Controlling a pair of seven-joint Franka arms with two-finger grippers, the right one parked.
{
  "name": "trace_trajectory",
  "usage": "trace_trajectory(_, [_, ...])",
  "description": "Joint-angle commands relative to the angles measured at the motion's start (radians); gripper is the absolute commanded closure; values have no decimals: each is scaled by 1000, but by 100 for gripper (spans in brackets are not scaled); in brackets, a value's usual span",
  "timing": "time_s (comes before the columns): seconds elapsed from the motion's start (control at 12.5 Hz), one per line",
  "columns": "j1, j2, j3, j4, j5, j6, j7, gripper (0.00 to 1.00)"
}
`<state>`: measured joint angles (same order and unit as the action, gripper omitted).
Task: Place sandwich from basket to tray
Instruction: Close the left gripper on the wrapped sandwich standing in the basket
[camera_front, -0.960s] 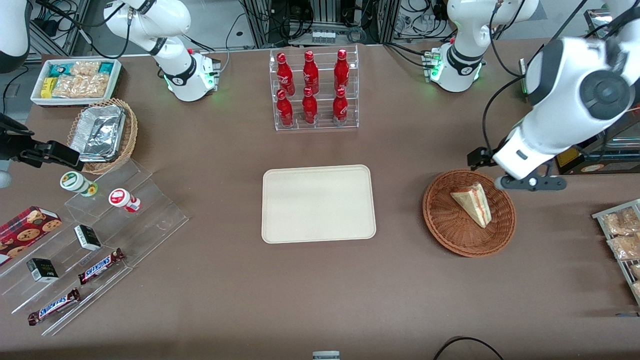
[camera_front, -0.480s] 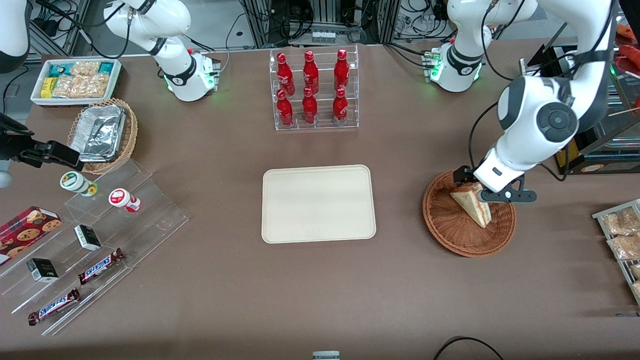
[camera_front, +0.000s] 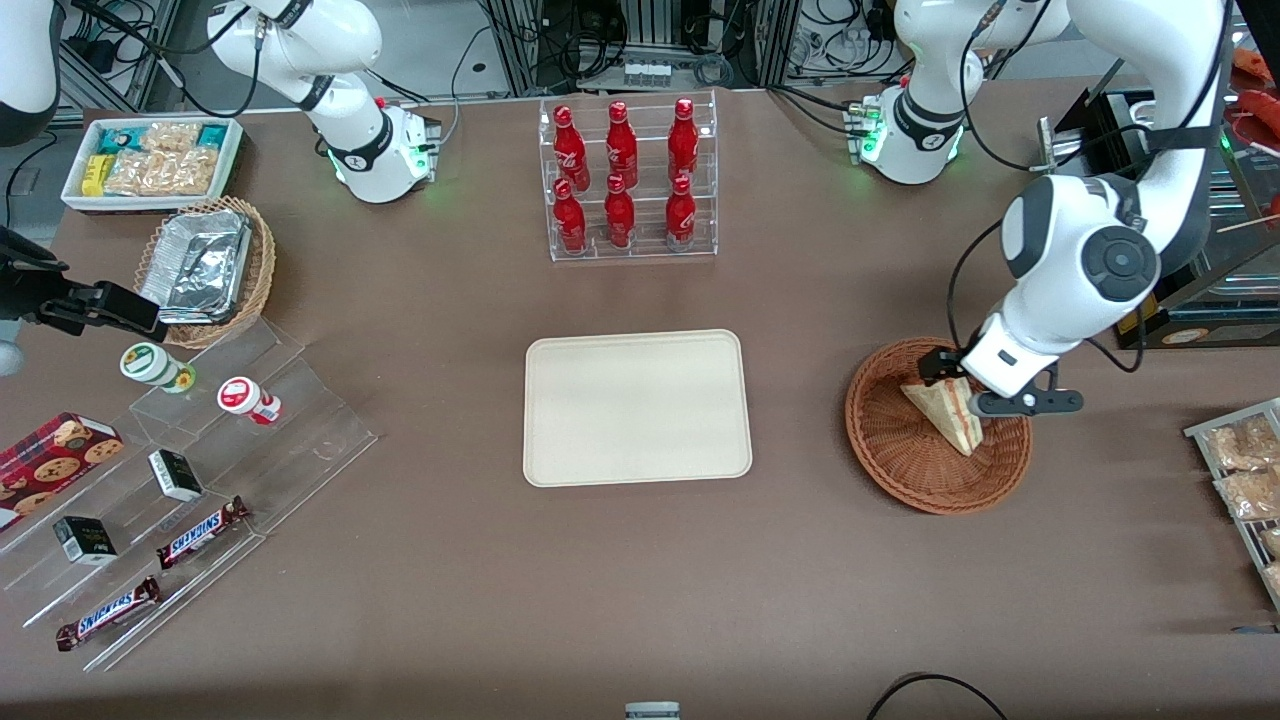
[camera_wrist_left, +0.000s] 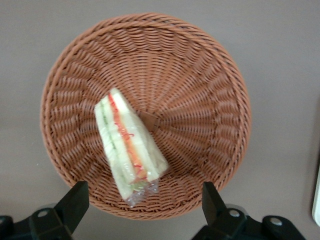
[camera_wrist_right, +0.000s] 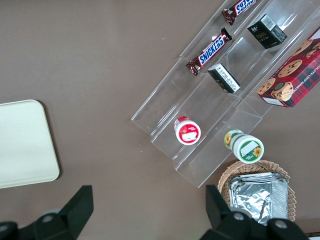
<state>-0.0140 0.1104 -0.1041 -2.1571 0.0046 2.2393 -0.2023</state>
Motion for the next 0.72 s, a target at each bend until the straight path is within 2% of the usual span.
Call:
trace_trajectory(0.0, [2, -8, -3, -26, 2, 20, -182, 0])
trace_trajectory(0.32, [2, -9, -3, -29, -14, 26, -477, 0])
trace_trajectory(0.64, [29, 2, -2, -35, -18, 33, -531, 0])
